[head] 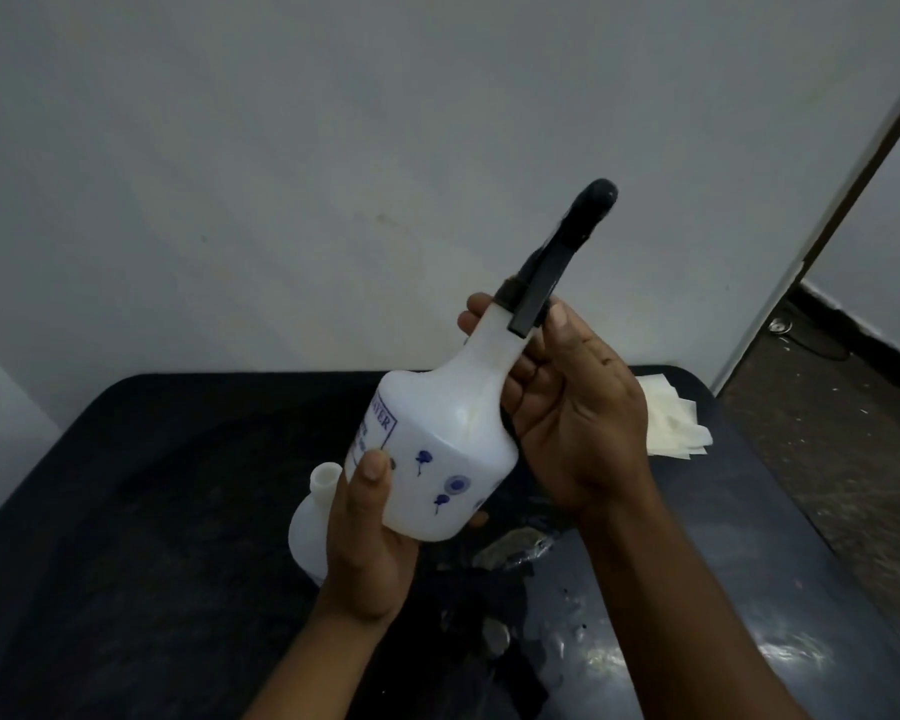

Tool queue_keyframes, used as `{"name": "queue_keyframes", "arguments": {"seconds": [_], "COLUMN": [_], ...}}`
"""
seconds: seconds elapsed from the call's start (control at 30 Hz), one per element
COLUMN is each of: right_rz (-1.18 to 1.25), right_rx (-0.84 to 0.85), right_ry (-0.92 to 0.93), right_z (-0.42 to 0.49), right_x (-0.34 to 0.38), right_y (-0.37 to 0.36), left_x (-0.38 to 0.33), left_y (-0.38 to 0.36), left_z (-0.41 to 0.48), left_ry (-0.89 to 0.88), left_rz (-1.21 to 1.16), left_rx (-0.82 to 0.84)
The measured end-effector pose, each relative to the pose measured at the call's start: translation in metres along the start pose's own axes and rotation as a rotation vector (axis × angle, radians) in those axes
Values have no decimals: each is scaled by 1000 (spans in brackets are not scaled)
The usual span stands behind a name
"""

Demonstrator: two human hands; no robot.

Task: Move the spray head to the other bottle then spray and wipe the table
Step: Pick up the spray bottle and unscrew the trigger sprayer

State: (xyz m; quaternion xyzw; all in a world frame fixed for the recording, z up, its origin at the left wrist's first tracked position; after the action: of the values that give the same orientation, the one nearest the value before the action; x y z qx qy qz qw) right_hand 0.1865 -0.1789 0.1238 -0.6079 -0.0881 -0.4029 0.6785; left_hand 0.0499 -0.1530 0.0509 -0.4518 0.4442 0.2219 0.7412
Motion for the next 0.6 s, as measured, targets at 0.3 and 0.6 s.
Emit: {"name": "queue_keyframes", "arguments": {"seconds": [0.3, 0.6], "right_rz": [-104, 69], "right_rx": [-65, 61], "right_ry": [45, -31], "right_z": [1, 0], "right_x": [-4, -6], "right_y": [-6, 0], "left_x": [2, 15], "left_y": [1, 7], "left_z": [-3, -3], "left_ry": [-3, -5], "left_rz": [-39, -8], "left_rx": [-12, -69]}}
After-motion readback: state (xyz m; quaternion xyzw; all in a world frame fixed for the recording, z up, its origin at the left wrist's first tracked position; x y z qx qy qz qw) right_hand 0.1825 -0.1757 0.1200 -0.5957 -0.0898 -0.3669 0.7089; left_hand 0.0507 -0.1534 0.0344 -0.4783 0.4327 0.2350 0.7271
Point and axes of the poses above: each hand's wrist, its own z-axis towards the middle knuckle, its own y-axis out of the back of the hand, x = y × z, the point moved 2 cm from there along z, towards the middle knuckle, and after that the axes turned 6 degrees about z, right-handed, at the moved point
